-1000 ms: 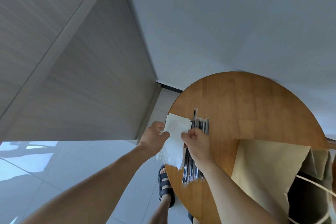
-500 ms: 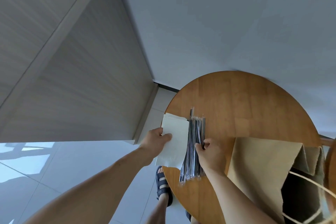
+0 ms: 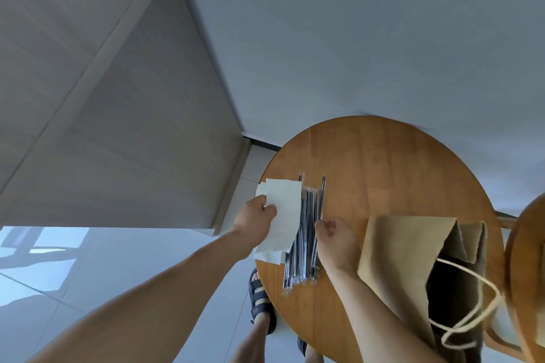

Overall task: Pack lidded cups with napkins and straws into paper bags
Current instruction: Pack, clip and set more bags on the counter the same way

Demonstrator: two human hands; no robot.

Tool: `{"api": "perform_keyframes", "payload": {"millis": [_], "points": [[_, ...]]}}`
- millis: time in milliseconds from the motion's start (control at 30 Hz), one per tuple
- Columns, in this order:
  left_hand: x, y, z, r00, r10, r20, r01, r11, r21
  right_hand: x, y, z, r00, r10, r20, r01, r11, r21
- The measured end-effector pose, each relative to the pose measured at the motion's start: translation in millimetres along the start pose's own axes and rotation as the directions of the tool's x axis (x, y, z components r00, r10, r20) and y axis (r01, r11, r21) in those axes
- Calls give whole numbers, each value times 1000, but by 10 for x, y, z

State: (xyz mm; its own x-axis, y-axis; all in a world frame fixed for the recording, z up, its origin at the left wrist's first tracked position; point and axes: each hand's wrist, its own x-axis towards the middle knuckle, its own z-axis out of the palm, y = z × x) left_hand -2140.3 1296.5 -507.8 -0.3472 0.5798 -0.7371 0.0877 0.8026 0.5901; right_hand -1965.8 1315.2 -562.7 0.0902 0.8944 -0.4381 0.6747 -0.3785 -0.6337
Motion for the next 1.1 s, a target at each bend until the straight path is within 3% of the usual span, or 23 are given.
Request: {"api": "perform_keyframes", "payload": {"millis": [100,167,300,533,700,800,933,1100], "points": [[-142,226,-4,998,64,-22,-65,998,-27,-119,-302,-174,993,-109,53,89,950,298],[-255,385,-7,993,112,-27,-113,991,-70,-218,-501,-282,977,-194,83,150,915,374],[-562,691,-37,978,204,31,-195,963,-184,-372,-769,-521,969,-242,51,209,911,355],[-972,1001,-142,950,308,59,-289,933,-217,-662,-1076,-1002,933,-353,-69,358,889,285],[-1249,1296,-173,895,429,121,-389,885,-257,-771,-1207,-1393,937,-284,-202,334,898,287],[-1431,1506,-165,858,461,225,-393,873,-289,-779,-1290,-1733,936,-322,-141,352,862,364],[-1692,1778,-79,772,514,373,-387,846,-365,-794,-1294,-2191,919,-390,-64,389,863,324],[-1938,2016,183,676,578,457,-496,816,-298,-817,-1158,-2675,907,-420,-19,394,833,388]]}}
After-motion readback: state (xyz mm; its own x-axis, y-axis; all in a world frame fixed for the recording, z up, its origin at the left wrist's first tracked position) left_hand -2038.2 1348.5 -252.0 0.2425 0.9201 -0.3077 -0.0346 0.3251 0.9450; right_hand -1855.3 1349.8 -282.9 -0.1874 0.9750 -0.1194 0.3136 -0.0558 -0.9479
